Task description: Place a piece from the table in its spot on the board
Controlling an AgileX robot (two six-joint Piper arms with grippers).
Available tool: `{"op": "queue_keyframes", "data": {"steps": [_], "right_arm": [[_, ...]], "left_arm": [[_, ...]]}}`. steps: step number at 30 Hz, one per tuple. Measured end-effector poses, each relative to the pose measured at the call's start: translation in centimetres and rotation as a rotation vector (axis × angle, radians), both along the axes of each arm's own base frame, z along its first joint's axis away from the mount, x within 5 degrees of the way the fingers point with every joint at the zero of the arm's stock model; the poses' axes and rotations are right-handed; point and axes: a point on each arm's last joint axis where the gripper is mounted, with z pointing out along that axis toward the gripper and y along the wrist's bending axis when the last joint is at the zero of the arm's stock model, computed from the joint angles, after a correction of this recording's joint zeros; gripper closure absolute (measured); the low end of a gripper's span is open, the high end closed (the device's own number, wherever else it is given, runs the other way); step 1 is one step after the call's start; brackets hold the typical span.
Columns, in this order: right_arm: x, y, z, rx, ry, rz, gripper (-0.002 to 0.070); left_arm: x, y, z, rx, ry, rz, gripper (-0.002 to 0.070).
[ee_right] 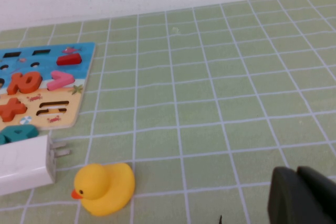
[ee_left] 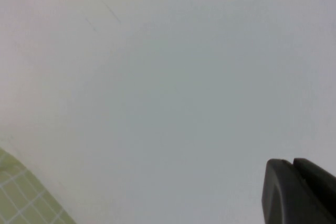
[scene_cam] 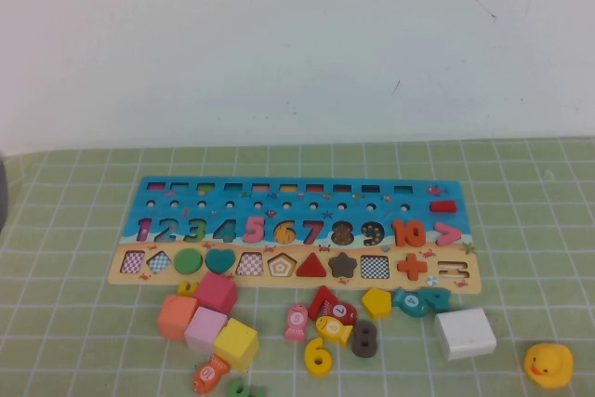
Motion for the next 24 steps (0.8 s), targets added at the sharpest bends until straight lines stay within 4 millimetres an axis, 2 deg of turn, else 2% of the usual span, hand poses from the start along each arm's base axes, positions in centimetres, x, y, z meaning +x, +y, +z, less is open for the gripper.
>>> {"op": "queue_keyframes", "data": {"steps": [10, 20, 24], "right_arm": [[0.0, 0.0, 0.0, 0.000, 0.000, 0.000, 0.0678], [0.0, 0.0, 0.0, 0.000, 0.000, 0.000, 0.0678], [0.0, 0.0, 0.0, 0.000, 0.000, 0.000, 0.0678]], "left_arm": [[-0.1, 0.5, 0.0, -0.159, -0.047, 0.009, 0.0676], [-0.6, 1.2, 0.6, -0.189, -0.136, 0.081, 0.0676], [-0.4, 0.8, 0.4, -0.179, -0.095, 0.041, 0.0676]]}}
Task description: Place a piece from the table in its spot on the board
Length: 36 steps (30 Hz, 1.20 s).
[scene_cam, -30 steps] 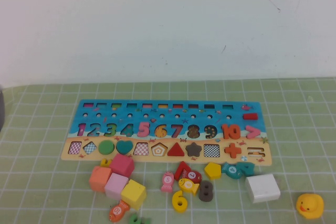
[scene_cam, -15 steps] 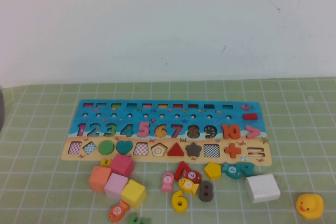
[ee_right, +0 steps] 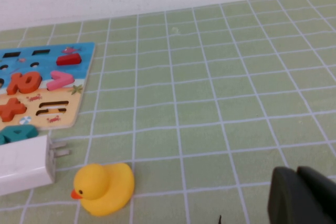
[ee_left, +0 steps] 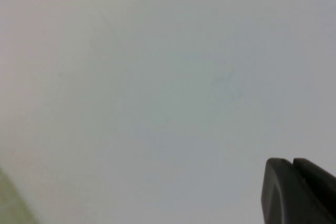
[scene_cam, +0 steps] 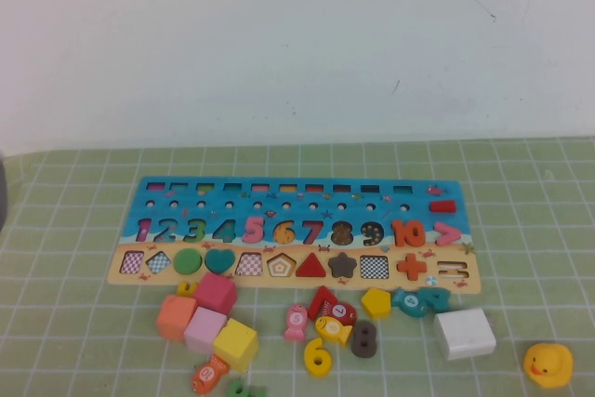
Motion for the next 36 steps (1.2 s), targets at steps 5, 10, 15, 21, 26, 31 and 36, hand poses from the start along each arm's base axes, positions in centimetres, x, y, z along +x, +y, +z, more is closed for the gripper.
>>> {"op": "queue_keyframes", "data": {"steps": [5, 10, 15, 21, 26, 31, 36], "right_arm": [[0.0, 0.0, 0.0, 0.000, 0.000, 0.000, 0.0678], [0.0, 0.0, 0.0, 0.000, 0.000, 0.000, 0.0678], [0.0, 0.0, 0.0, 0.000, 0.002, 0.000, 0.0678], [0.0, 0.0, 0.0, 0.000, 0.002, 0.000, 0.0678], [0.0, 0.0, 0.0, 0.000, 0.002, 0.000, 0.0678], [0.0, 0.0, 0.0, 0.000, 0.002, 0.000, 0.0678], [0.0, 0.0, 0.0, 0.000, 0.002, 0.000, 0.0678]], "left_arm": [[0.3, -2.0, 1.3, 0.203, 0.155, -0.175, 0.0676], [1.0, -3.6, 5.3, 0.563, 0.377, -0.307, 0.0676], [3.5, -4.7, 8.9, 0.859, 0.600, -0.477, 0.0676], [8.5, -5.2, 11.6, 1.083, 0.781, -0.694, 0.0676], [13.1, -5.4, 11.8, 1.172, 0.899, -0.865, 0.0676], [17.0, -6.8, 10.1, 1.277, 1.008, -0.971, 0.0676], [19.0, -10.9, 7.2, 1.366, 1.134, -1.091, 0.0676]]}}
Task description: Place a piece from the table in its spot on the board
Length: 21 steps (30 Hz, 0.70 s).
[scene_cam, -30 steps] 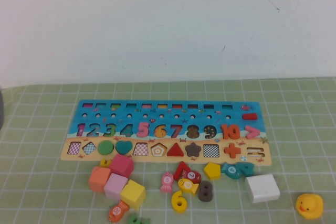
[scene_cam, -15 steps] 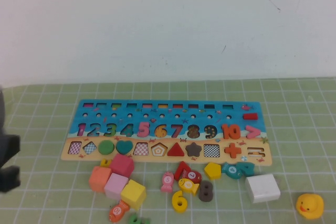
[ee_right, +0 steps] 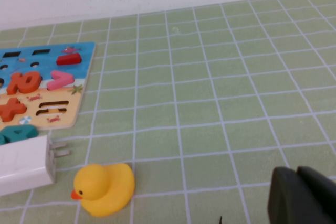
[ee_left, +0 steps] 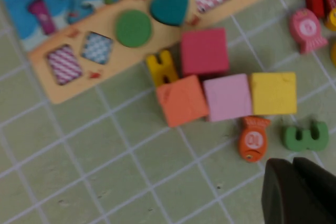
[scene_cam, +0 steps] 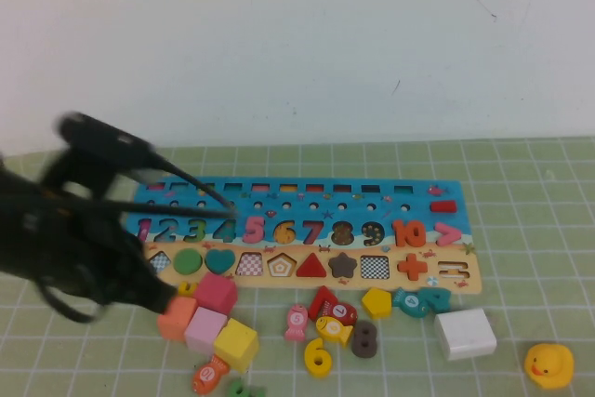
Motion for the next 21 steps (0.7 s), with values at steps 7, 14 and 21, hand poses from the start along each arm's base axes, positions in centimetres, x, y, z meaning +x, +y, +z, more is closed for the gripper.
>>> {"op": "queue_keyframes", "data": {"steps": [7, 14, 21], "right_arm": [[0.0, 0.0, 0.0, 0.000, 0.000, 0.000, 0.0678], [0.0, 0.0, 0.0, 0.000, 0.000, 0.000, 0.0678], [0.0, 0.0, 0.0, 0.000, 0.000, 0.000, 0.0678]], "left_arm": [[0.3, -6.8, -4.4, 0.068, 0.099, -0.132, 0.0676], [1.5, -12.0, -7.1, 0.113, 0.207, -0.195, 0.0676], [4.4, -15.3, -8.9, 0.177, 0.314, -0.216, 0.0676]]}}
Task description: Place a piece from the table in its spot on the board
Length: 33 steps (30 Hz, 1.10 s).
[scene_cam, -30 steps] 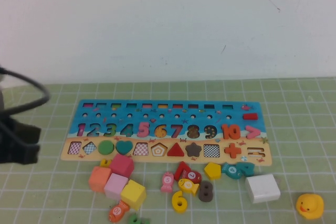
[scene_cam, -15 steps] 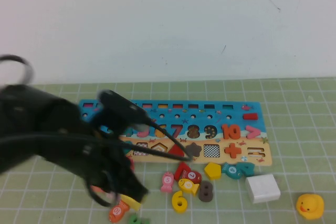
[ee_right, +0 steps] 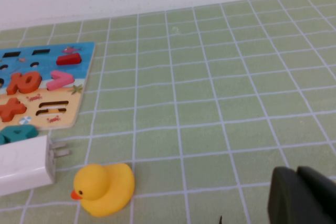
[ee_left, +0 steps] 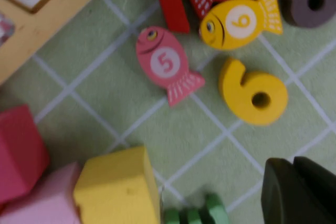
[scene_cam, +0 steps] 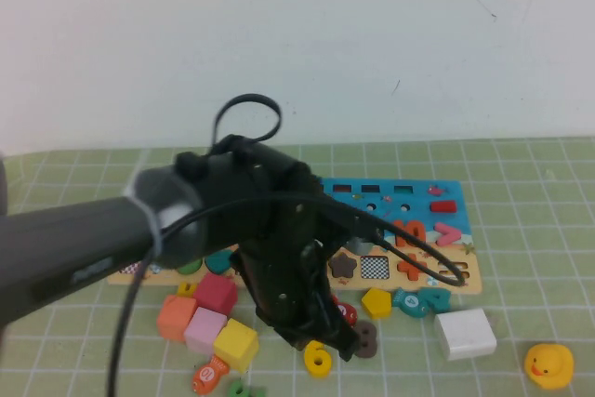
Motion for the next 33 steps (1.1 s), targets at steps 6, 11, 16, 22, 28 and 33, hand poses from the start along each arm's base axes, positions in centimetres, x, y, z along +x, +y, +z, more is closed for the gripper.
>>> {"op": "queue_keyframes", "data": {"steps": [6, 11, 16, 22, 28, 33], "right_arm": [[0.0, 0.0, 0.0, 0.000, 0.000, 0.000, 0.0678], [0.0, 0.0, 0.0, 0.000, 0.000, 0.000, 0.0678], [0.0, 0.0, 0.0, 0.001, 0.000, 0.000, 0.0678], [0.0, 0.0, 0.0, 0.001, 0.000, 0.000, 0.0678], [0.0, 0.0, 0.0, 0.001, 0.000, 0.000, 0.0678], [0.0, 0.0, 0.0, 0.001, 0.000, 0.000, 0.0678]], "left_arm": [[1.4, -1.4, -2.4, 0.051, 0.086, 0.028, 0.0622], [1.9, -1.8, -3.6, 0.070, 0.129, 0.135, 0.0448], [2.2, -2.1, -4.1, 0.054, 0.132, 0.284, 0.0296], [2.8, -2.5, -4.1, -0.005, 0.086, 0.356, 0.0254], [2.8, -2.7, -5.3, 0.006, 0.120, 0.371, 0.0252], [2.8, -2.7, -5.4, 0.020, 0.132, 0.367, 0.0252]]}}
